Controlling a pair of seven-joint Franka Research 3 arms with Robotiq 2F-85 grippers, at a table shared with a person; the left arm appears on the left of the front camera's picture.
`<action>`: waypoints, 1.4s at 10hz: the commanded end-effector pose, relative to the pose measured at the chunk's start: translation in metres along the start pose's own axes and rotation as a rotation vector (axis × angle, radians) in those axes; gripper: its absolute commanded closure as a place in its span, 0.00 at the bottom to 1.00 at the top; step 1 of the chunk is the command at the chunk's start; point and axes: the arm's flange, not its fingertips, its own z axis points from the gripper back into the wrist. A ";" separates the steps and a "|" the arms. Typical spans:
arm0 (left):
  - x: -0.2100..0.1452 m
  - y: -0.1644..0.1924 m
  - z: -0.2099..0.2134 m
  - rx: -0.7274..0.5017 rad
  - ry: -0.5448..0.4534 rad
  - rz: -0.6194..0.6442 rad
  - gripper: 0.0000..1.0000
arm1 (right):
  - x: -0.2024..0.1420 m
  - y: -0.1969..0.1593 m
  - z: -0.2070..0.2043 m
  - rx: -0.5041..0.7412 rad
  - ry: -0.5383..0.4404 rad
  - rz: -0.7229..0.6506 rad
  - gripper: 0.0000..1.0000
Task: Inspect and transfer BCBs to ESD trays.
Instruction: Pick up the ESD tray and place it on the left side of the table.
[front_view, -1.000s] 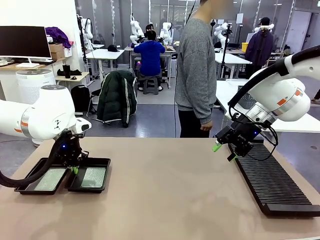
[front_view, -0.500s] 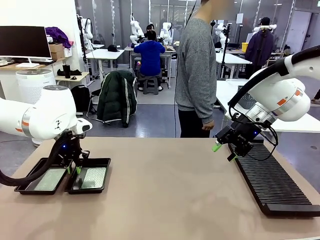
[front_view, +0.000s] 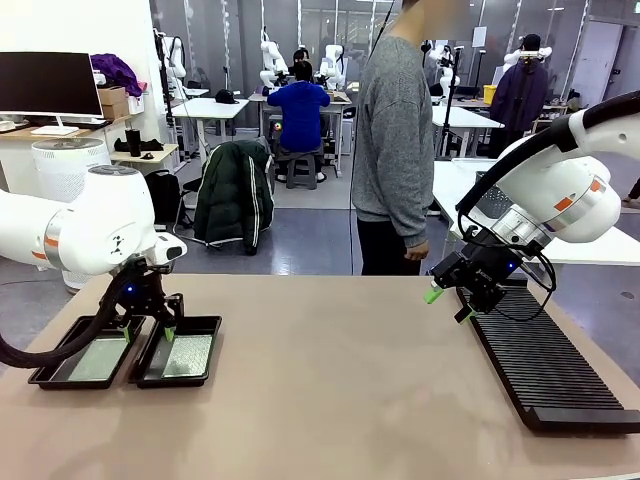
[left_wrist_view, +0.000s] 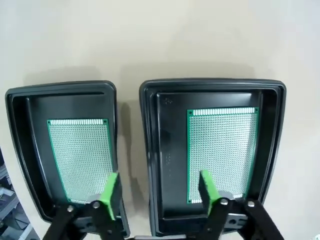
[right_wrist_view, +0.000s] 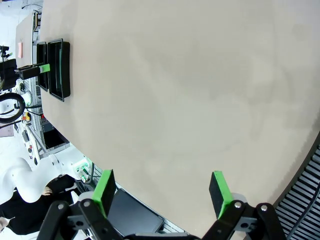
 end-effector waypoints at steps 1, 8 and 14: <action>-0.004 -0.002 0.019 -0.036 0.014 -0.003 0.00 | 0.003 0.001 -0.001 -0.010 0.007 -0.009 0.00; -0.018 -0.013 0.114 0.005 -0.016 -0.031 0.00 | 0.003 0.001 -0.001 -0.010 0.007 -0.009 0.00; -0.017 -0.015 0.122 0.010 -0.032 -0.015 0.00 | 0.003 0.001 -0.001 -0.010 0.007 -0.009 0.00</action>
